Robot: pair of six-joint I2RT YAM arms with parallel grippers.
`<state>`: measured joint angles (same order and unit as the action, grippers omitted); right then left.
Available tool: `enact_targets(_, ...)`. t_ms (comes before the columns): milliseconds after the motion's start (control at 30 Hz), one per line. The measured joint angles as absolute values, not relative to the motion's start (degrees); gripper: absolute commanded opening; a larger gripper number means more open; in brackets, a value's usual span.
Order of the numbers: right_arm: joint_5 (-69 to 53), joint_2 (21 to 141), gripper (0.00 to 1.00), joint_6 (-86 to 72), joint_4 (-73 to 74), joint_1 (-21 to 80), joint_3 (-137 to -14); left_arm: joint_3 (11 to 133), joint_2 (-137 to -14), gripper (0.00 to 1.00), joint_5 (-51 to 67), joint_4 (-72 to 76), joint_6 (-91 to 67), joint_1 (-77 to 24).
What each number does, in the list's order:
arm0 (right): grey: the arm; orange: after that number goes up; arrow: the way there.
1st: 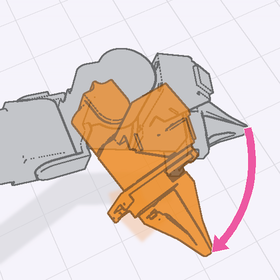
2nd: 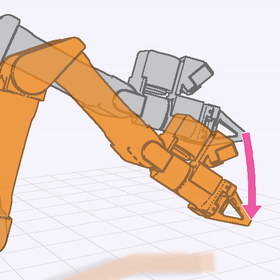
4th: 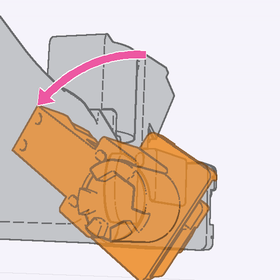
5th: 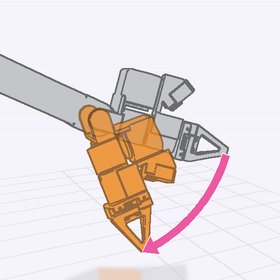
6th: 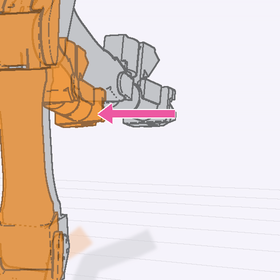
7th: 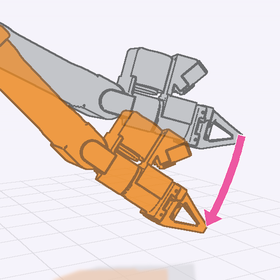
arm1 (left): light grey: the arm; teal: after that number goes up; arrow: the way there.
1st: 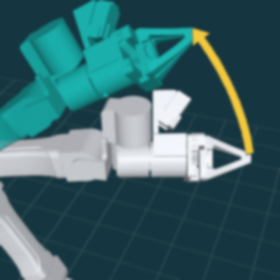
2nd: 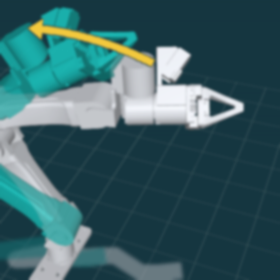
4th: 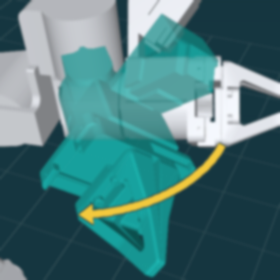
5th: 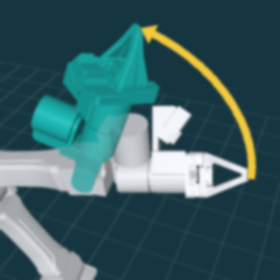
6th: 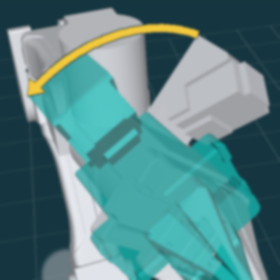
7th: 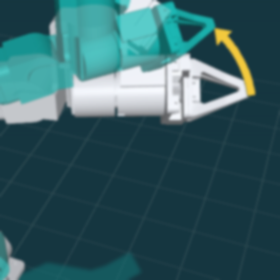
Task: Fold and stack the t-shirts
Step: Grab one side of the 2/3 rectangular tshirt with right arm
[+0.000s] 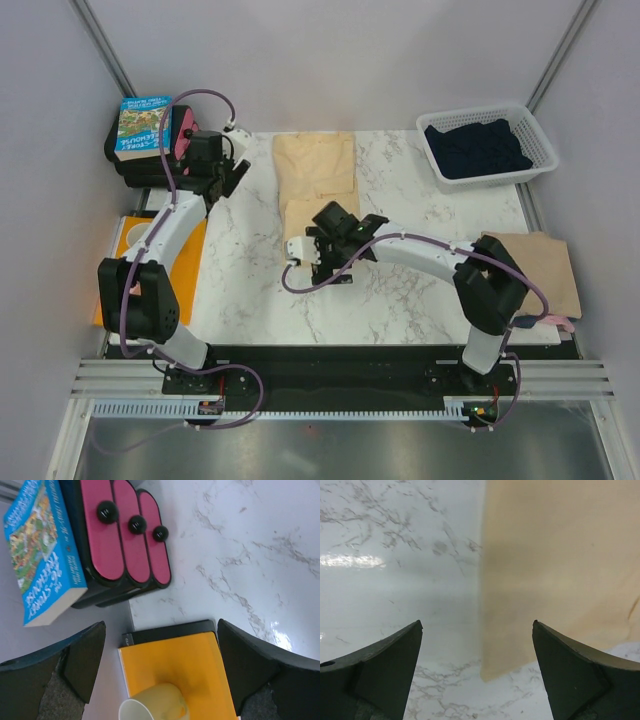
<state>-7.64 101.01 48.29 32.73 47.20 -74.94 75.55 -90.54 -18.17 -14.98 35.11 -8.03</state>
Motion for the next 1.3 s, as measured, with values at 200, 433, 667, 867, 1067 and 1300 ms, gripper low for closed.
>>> enact_targets(200,-5.72,108.75,0.98,50.85,29.65,51.07,-74.3,72.97,-89.97,1.0,-18.17,-18.37,33.76,-8.16)
enact_targets(433,-0.93,110.21,0.98,53.76,22.17,51.11,-73.14,72.75,-86.83,1.0,-18.17,-19.59,33.65,-8.16)
enact_targets(667,1.96,111.44,0.85,57.28,13.67,50.89,-71.85,74.61,-86.7,0.99,-18.15,-20.03,33.67,-8.16)
enact_targets(867,2.87,113.49,0.53,58.5,11.2,50.57,-72.97,77.08,-87.31,0.99,-17.98,-19.94,33.71,-8.16)
enact_targets(1067,1.65,115.98,0.06,59.18,16.51,50.35,-76.14,77.32,-87.7,0.99,-17.8,-20.03,33.71,-8.16)
enact_targets(1300,-5.72,116.51,0.0,59.92,35.31,49.06,-83.88,78.63,-88.47,0.99,-17.45,-19.94,33.87,-8.1)
